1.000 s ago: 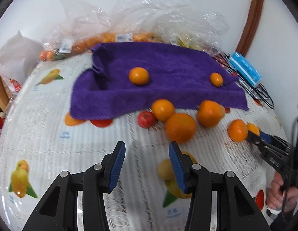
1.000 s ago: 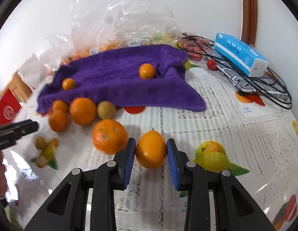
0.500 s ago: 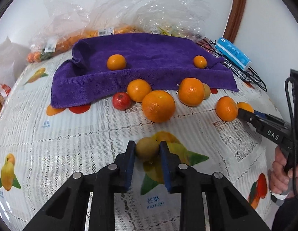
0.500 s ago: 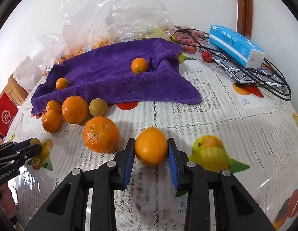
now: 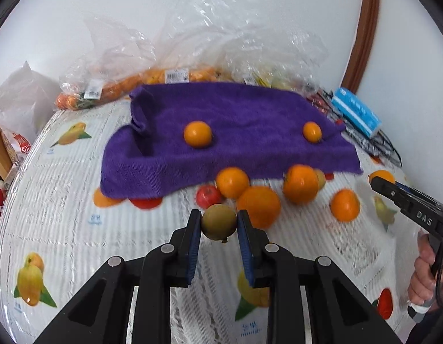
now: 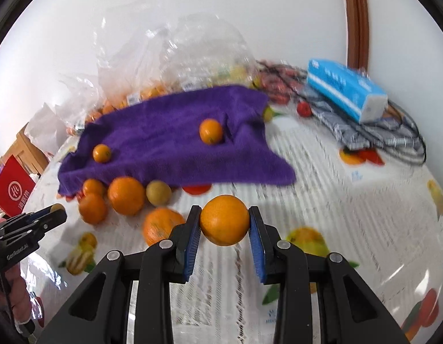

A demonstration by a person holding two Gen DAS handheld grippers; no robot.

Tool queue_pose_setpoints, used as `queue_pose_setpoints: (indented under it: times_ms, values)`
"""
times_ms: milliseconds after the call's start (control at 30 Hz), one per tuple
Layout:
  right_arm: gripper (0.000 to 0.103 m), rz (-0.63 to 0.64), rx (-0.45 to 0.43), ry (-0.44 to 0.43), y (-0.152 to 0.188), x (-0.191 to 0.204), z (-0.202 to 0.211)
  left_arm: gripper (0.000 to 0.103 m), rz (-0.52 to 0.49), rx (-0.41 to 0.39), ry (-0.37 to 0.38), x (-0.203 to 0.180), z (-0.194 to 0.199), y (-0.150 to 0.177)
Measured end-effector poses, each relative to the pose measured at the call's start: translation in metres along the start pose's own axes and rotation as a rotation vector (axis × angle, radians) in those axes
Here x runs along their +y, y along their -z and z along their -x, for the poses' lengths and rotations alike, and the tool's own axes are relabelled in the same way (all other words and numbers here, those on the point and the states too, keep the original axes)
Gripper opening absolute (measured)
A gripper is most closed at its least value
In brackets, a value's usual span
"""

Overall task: Organize fruits
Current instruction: 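Grasp a small yellow-green fruit with the left gripper while the right holds its orange, then carry the orange and yellow-green fruit onto the purple towel with both grippers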

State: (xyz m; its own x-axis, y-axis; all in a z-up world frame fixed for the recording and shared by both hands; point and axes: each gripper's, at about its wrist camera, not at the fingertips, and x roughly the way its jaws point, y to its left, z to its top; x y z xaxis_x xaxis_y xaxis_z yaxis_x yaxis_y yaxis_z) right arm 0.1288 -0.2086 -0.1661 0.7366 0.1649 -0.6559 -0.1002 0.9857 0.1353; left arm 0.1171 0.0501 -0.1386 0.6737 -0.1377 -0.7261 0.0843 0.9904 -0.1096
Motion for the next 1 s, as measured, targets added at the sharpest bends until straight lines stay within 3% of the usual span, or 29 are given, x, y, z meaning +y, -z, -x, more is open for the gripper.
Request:
queue_pose_setpoints:
  times_ms: [467, 867, 1000]
  values:
    - [0.033, 0.067, -0.093, -0.038, -0.058, 0.038, 0.006, 0.025, 0.070, -0.117, -0.006, 0.006, -0.002, -0.056]
    - [0.033, 0.100, -0.139, -0.044, -0.112, 0.062, -0.014, 0.025, 0.068, -0.187, -0.054, 0.012, -0.033, -0.104]
    - [0.033, 0.112, -0.158, -0.073, -0.127, 0.069, -0.023, 0.025, 0.087, -0.193, -0.062, 0.020, -0.043, -0.105]
